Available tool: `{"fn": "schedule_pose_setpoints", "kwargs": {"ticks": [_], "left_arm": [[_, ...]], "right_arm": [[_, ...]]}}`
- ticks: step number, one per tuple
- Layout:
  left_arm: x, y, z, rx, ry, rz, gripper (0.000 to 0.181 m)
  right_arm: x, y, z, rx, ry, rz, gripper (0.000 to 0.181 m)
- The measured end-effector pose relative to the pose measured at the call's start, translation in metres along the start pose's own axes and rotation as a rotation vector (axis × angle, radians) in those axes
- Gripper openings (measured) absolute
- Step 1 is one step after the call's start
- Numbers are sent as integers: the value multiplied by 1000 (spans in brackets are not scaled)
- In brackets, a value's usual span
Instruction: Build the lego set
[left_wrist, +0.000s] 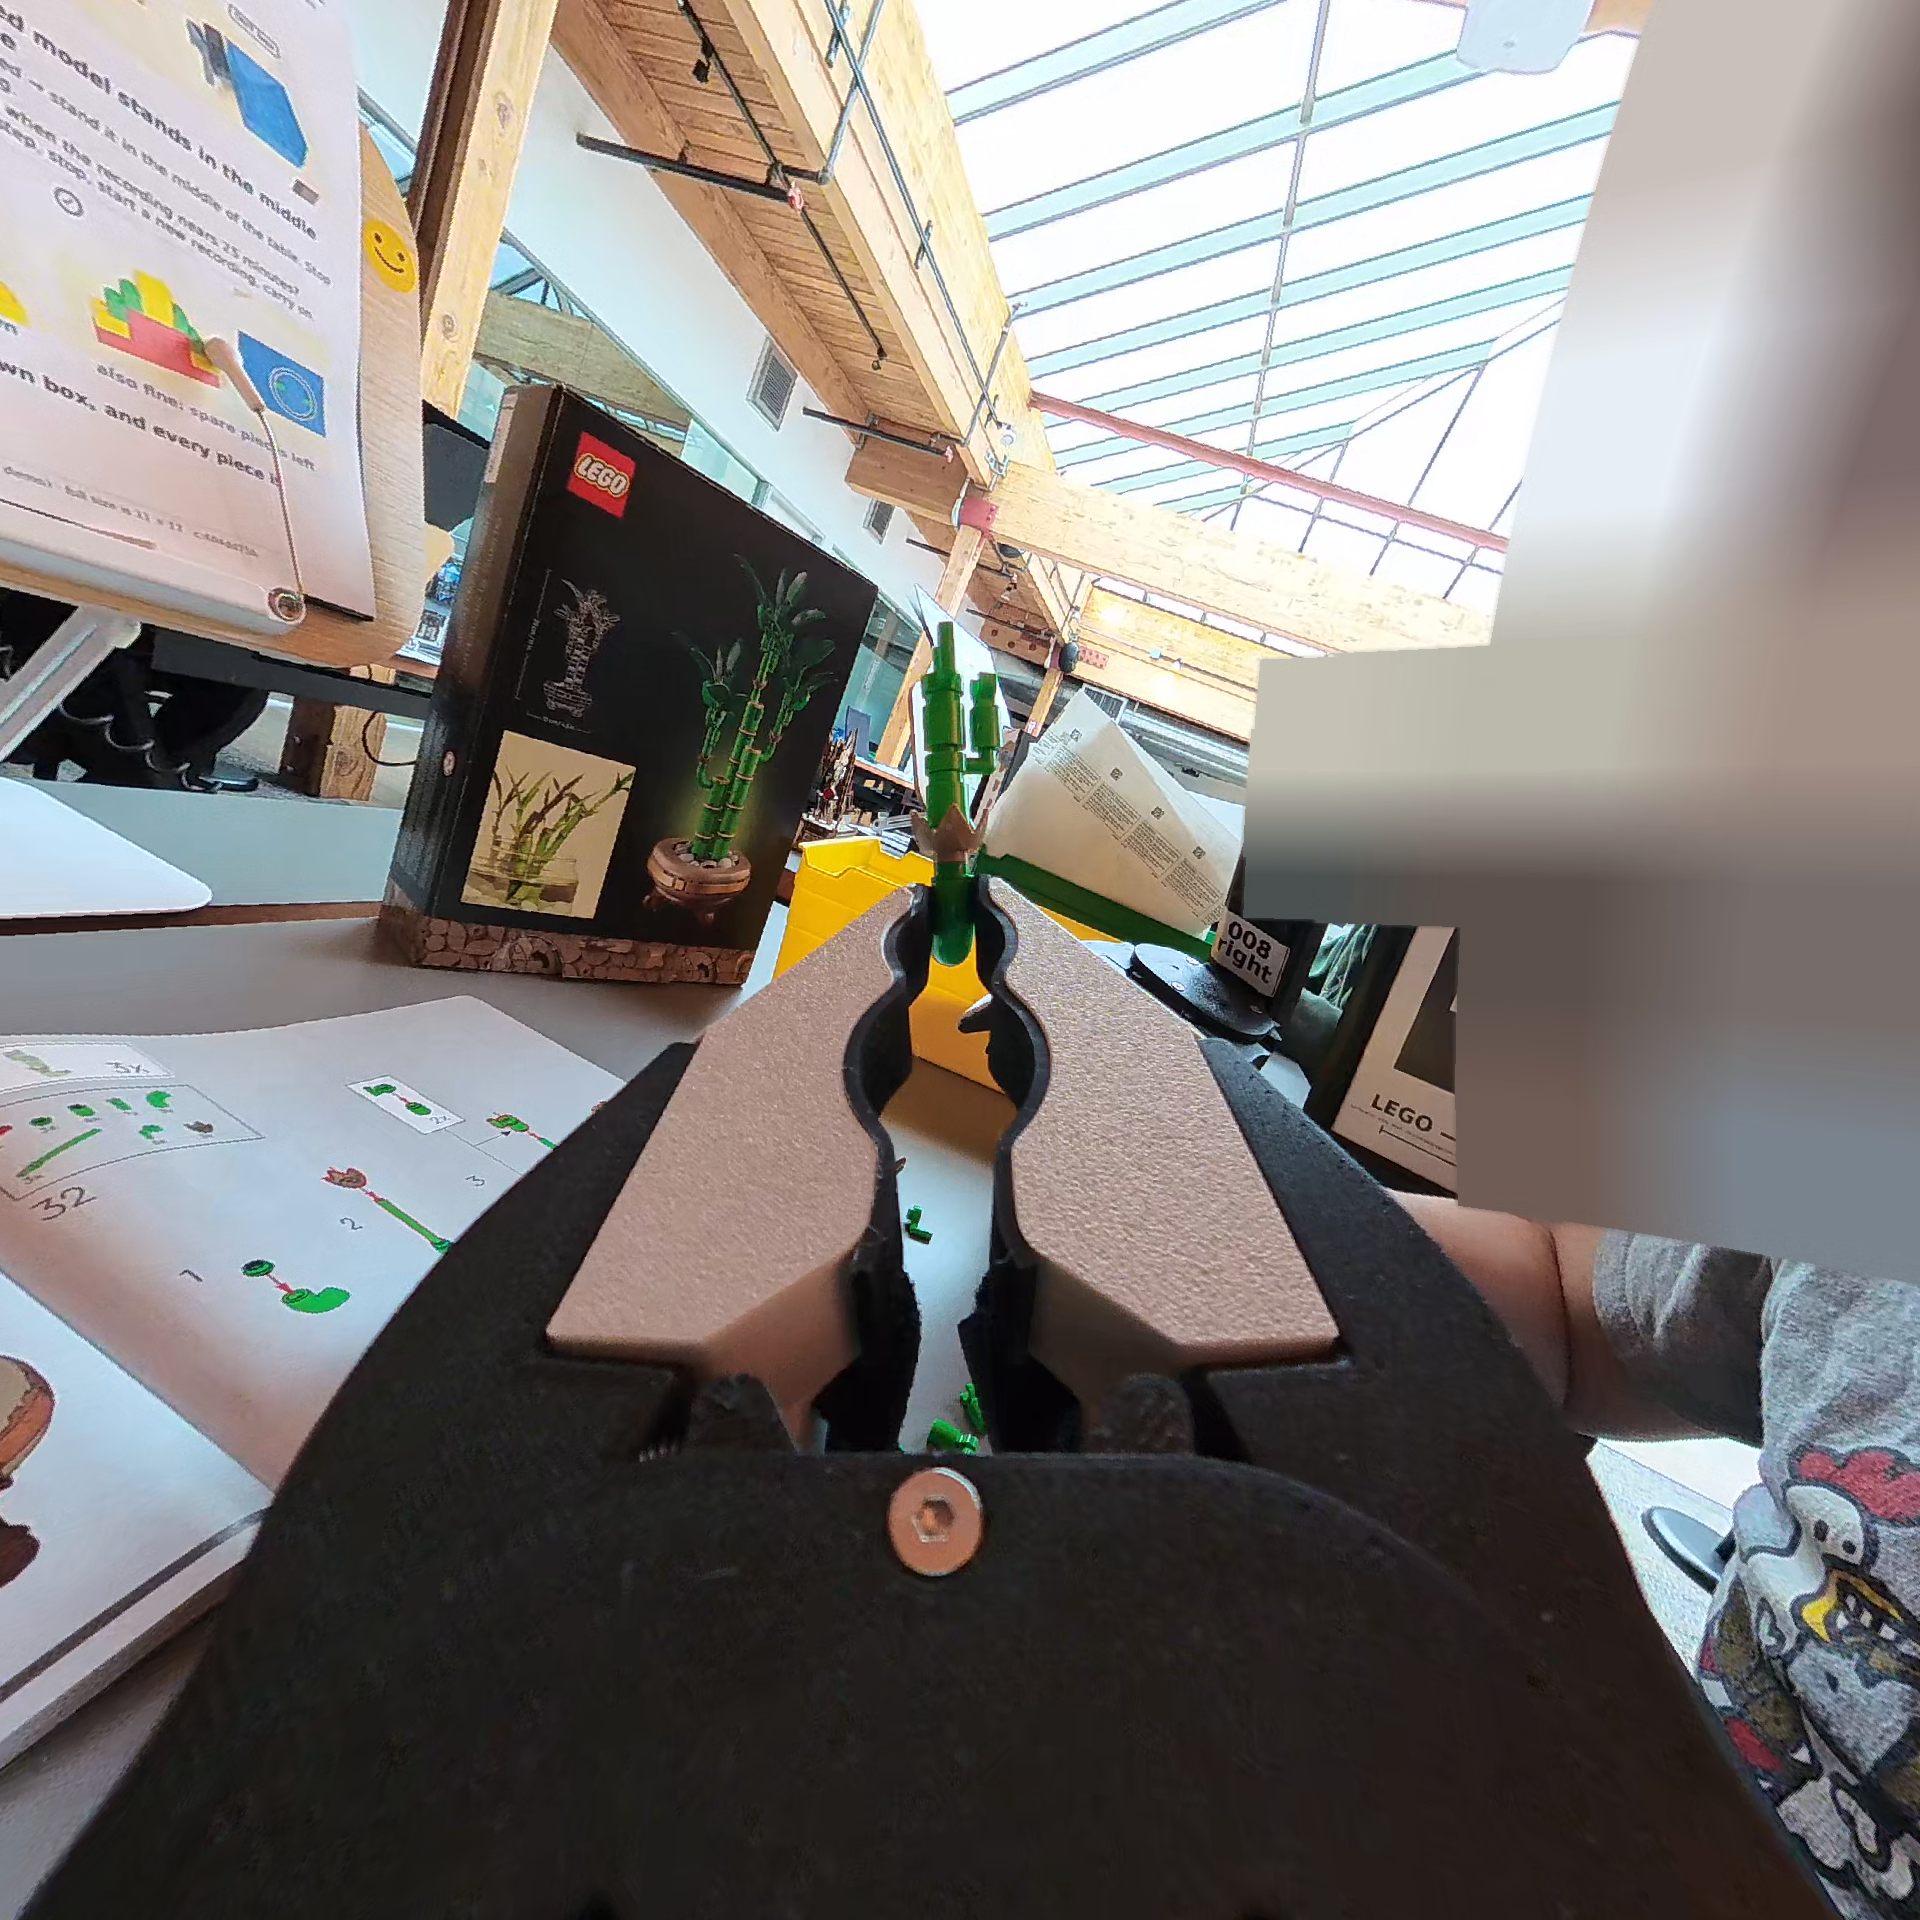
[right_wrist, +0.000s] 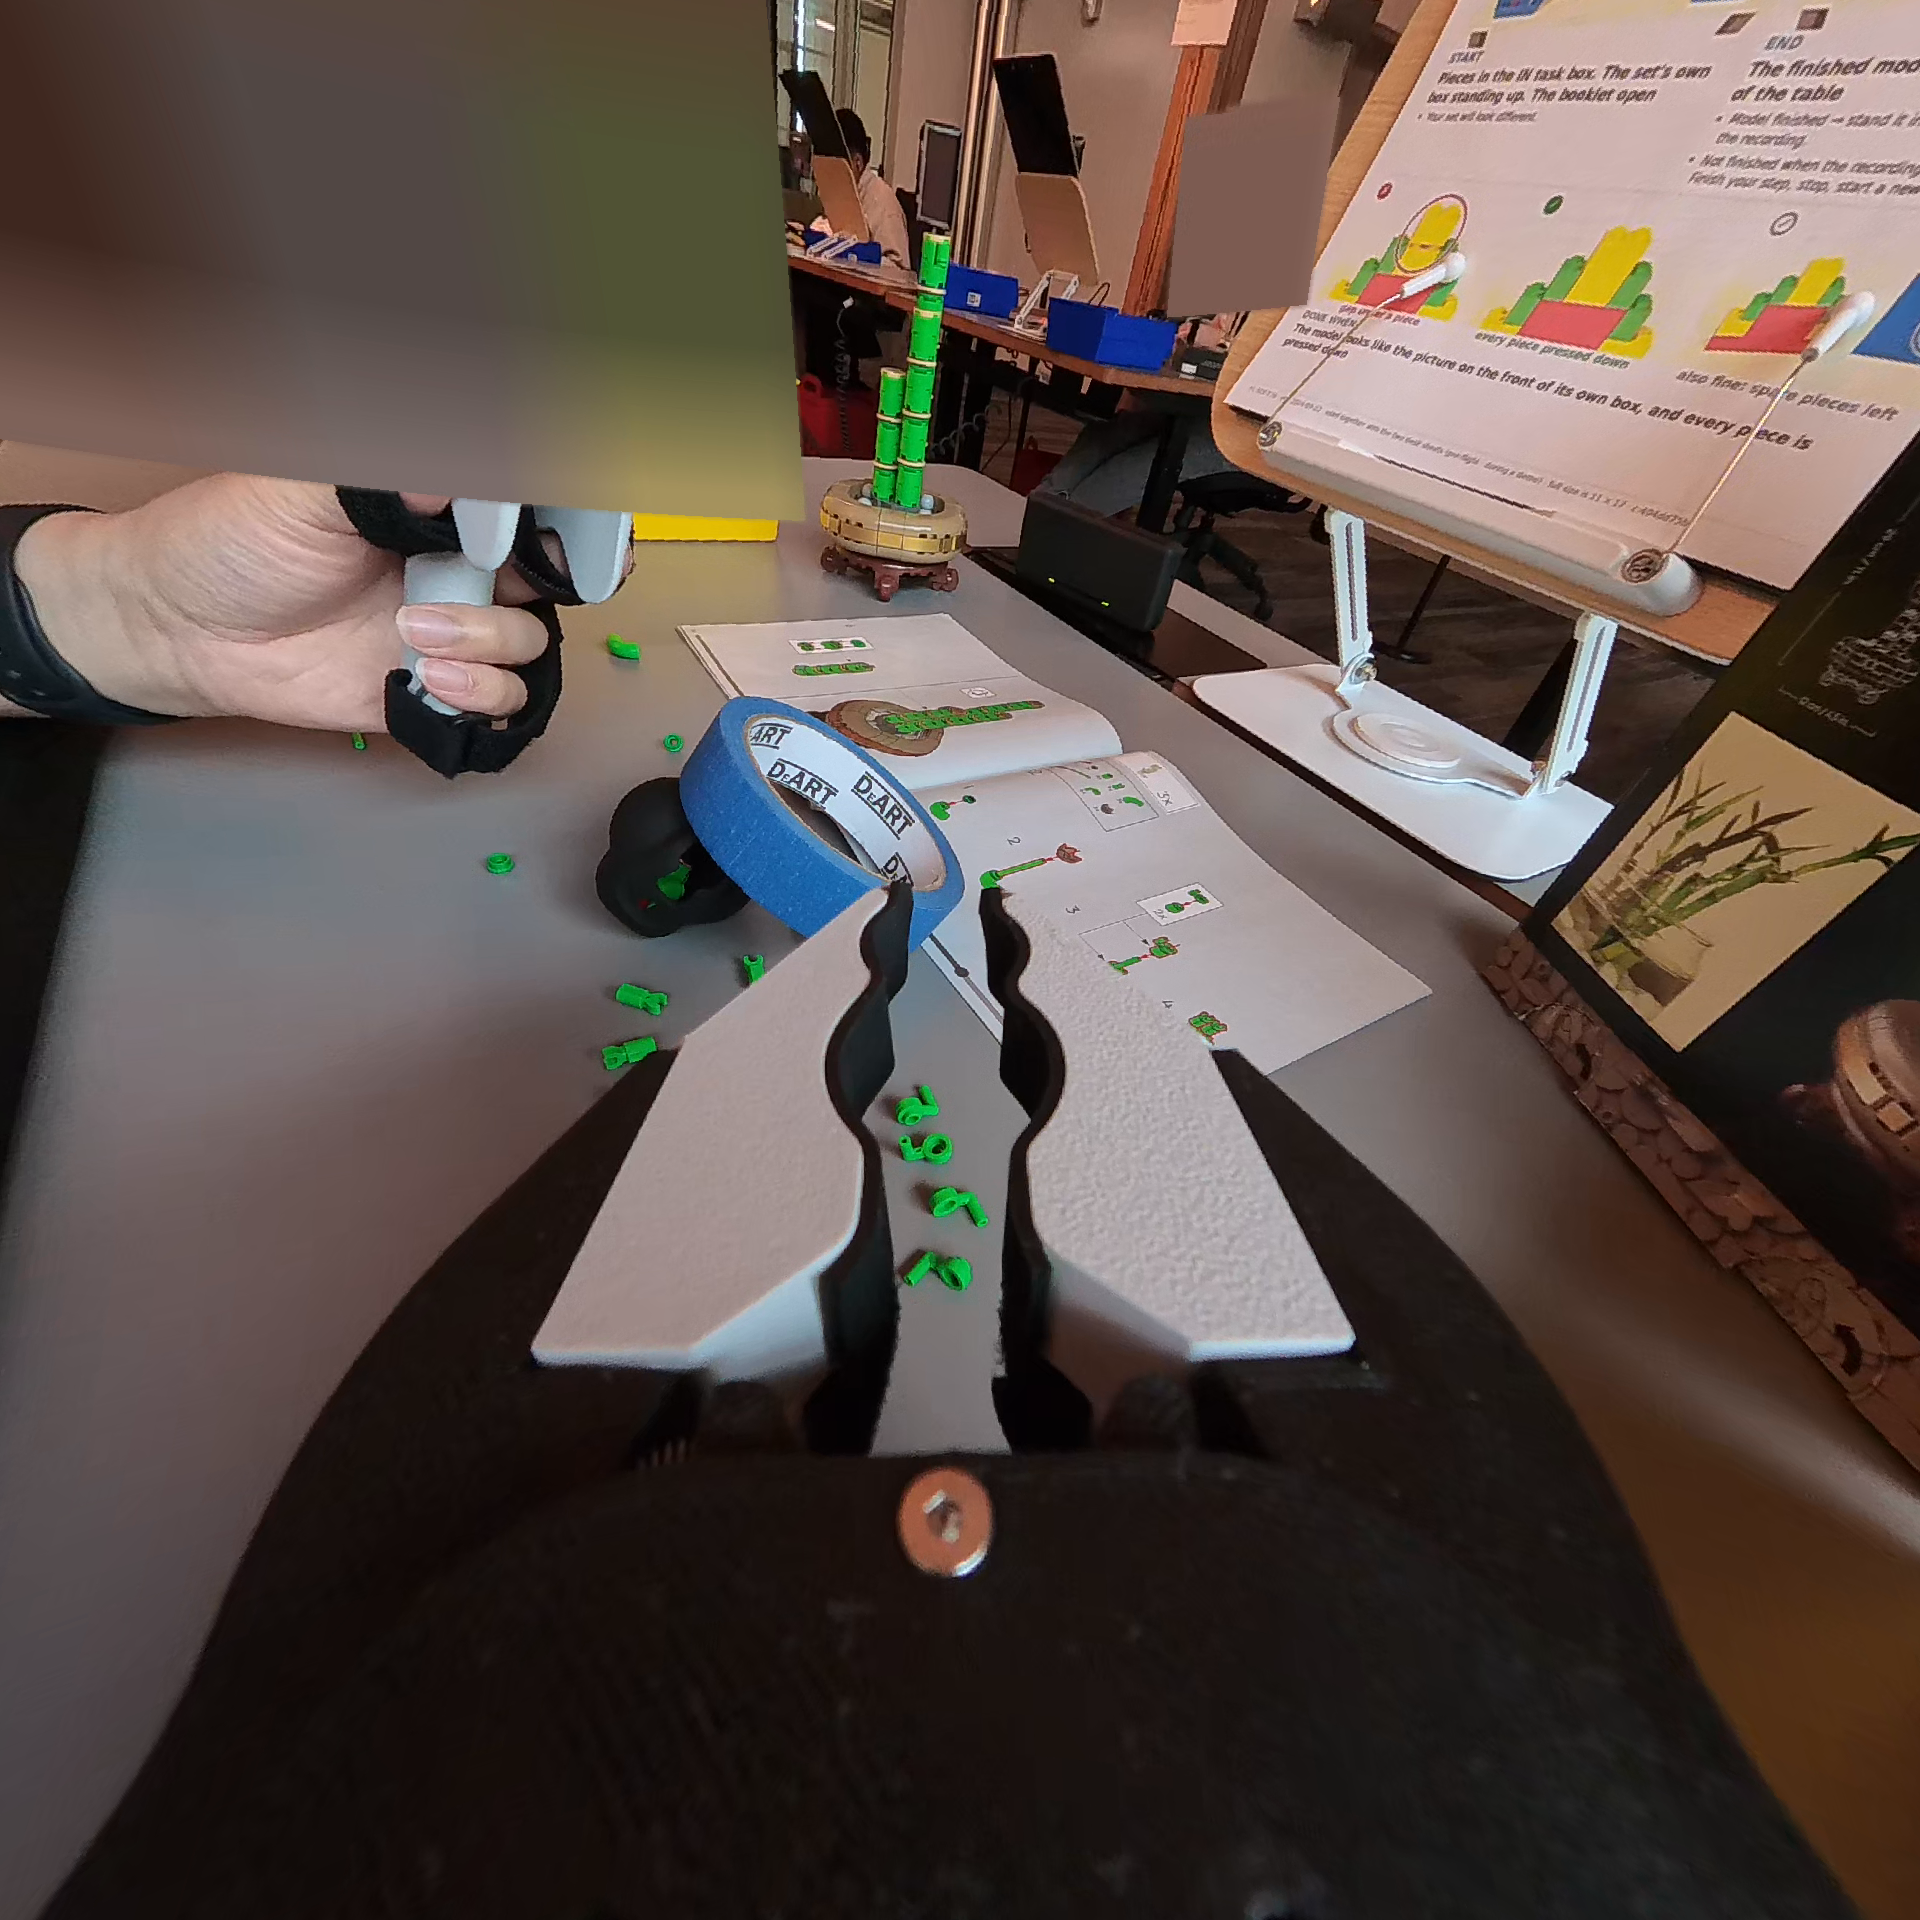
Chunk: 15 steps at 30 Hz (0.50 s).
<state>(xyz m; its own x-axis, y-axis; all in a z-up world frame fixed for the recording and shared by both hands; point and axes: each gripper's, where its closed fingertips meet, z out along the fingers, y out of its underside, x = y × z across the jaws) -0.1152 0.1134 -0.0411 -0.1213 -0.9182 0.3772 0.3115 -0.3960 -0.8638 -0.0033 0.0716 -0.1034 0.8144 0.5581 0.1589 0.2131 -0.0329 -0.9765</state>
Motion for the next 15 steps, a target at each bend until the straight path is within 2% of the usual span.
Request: {"fn": "schedule_pose_setpoints", "kwargs": {"ticks": [5,15], "left_arm": [[-1,0,0,3,-4,-8,4],[-22,2,-7,-5,-82,-150,5]], "right_arm": [[-1,0,0,-2,-2,-2,11],[-3,3,2,-17,-9,-16,11]]}}
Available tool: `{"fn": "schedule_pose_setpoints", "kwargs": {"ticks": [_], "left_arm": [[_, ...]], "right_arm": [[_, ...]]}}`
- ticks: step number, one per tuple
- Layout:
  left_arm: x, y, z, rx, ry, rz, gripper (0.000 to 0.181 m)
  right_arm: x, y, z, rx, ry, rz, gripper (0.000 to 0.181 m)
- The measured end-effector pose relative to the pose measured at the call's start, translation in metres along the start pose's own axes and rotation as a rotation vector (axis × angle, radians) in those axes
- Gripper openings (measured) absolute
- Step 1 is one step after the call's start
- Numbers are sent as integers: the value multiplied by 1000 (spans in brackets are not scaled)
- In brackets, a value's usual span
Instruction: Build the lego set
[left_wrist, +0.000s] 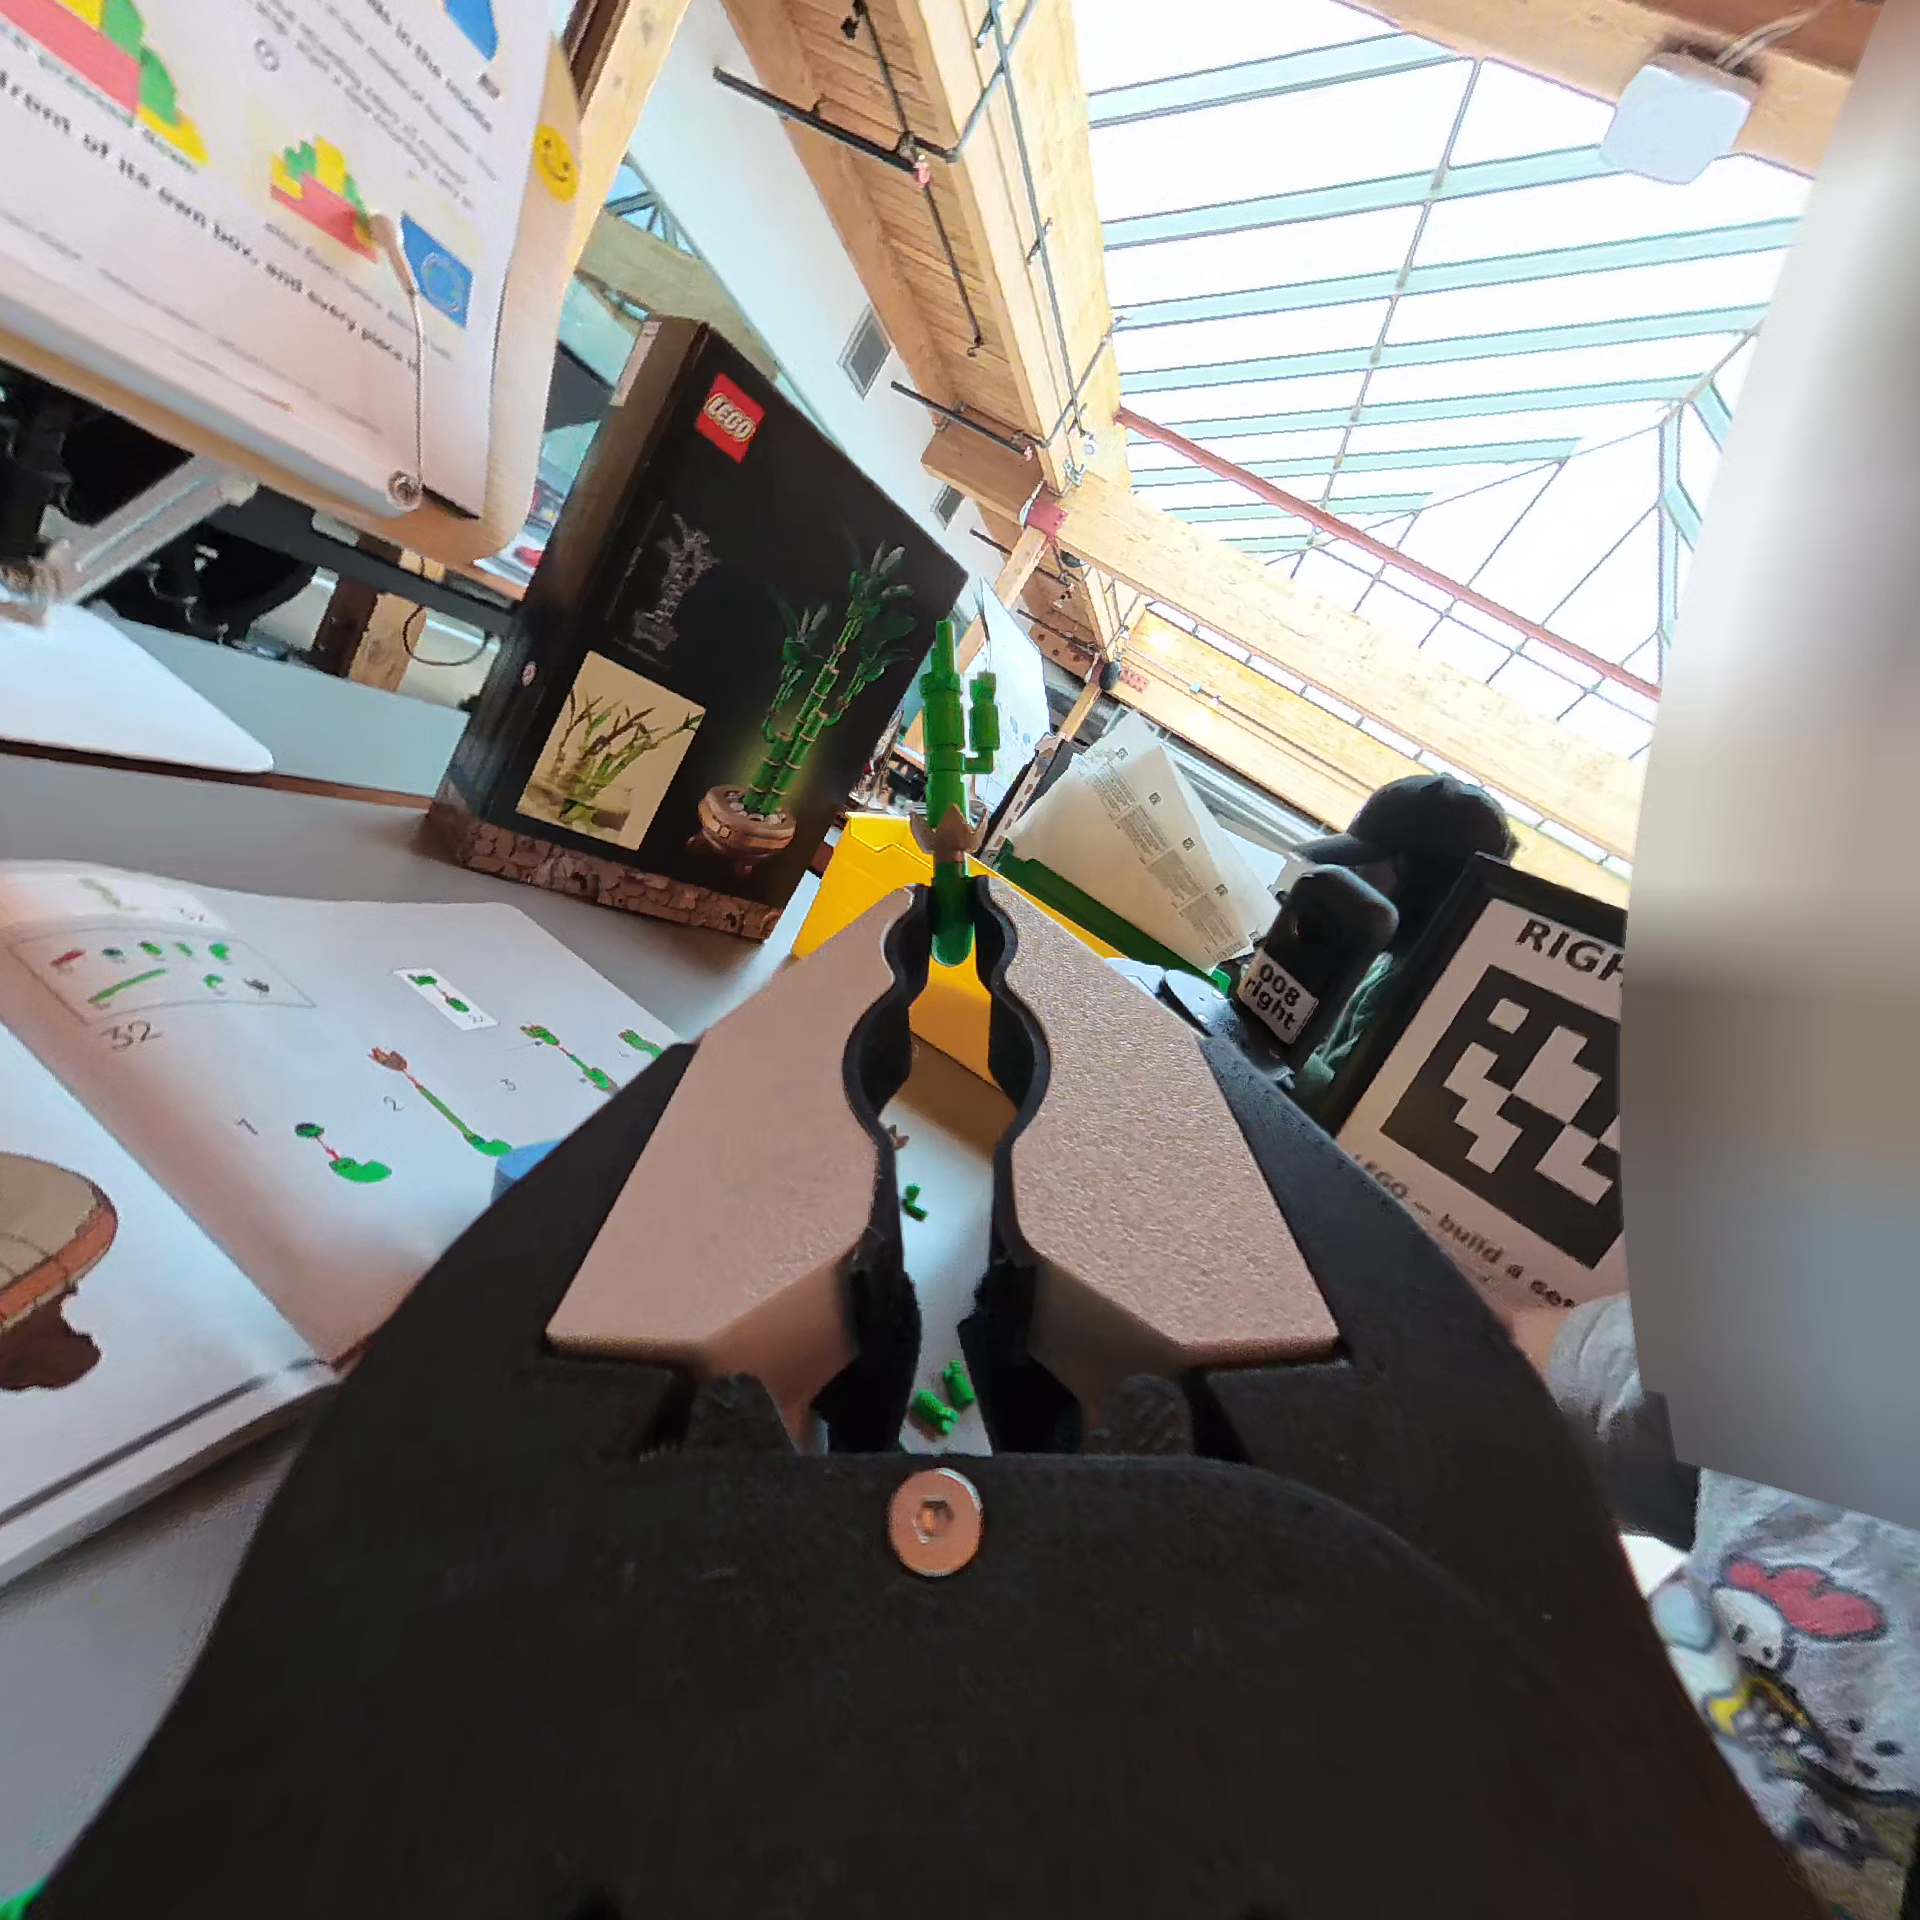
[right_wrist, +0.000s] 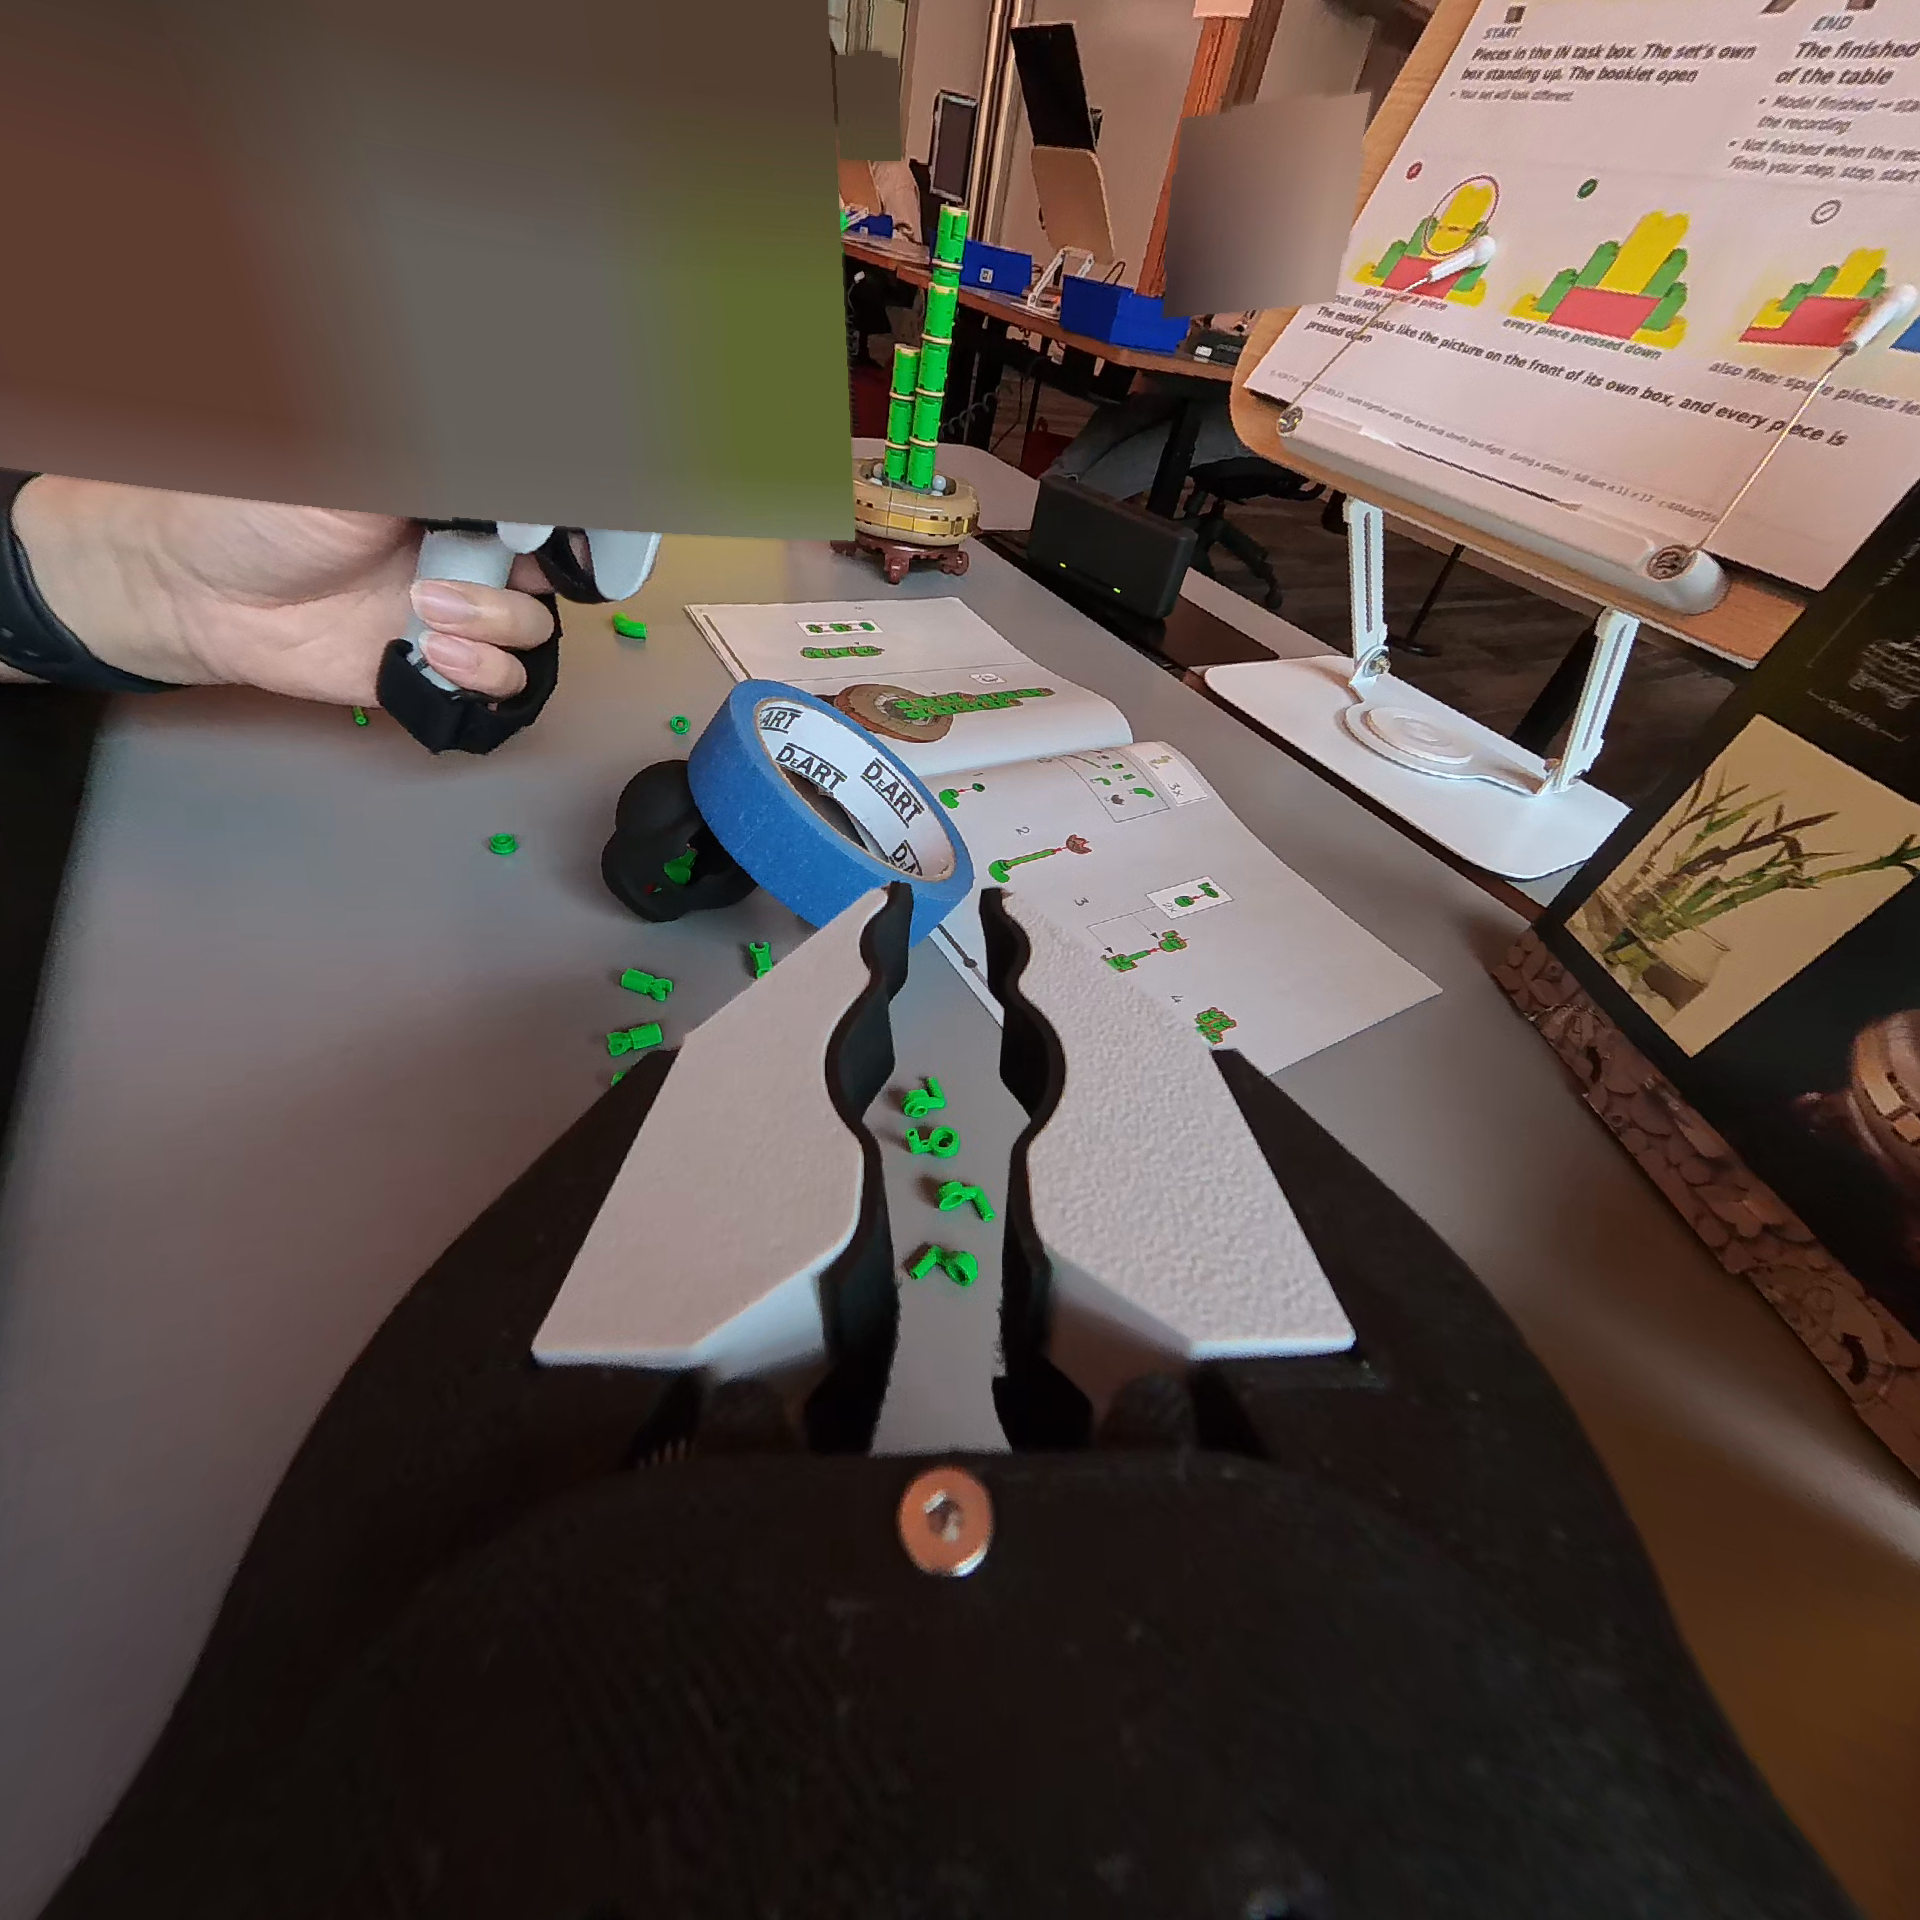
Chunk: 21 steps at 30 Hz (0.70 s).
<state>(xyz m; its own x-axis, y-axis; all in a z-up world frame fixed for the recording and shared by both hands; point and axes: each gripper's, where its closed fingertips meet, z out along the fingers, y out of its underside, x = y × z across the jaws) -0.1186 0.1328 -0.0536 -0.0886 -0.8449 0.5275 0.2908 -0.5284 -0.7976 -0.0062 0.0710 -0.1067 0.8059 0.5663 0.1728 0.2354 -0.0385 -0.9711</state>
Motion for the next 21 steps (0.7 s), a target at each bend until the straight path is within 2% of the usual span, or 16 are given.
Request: {"fn": "schedule_pose_setpoints", "kwargs": {"ticks": [4,6,16,21], "left_arm": [[-6,-1,-3,-2,-5,-130,5],[-10,-2,-5,2,-25,-140,5],[-18,2,-7,-84,-189,158,5],[-13,0,-7,-98,-208,272,5]], "right_arm": [[-2,2,1,-10,-5,-8,11],[-2,2,1,-10,-6,-13,11],[-1,11,4,-59,-4,-46,12],[6,30,2,-169,-26,-66,12]]}}
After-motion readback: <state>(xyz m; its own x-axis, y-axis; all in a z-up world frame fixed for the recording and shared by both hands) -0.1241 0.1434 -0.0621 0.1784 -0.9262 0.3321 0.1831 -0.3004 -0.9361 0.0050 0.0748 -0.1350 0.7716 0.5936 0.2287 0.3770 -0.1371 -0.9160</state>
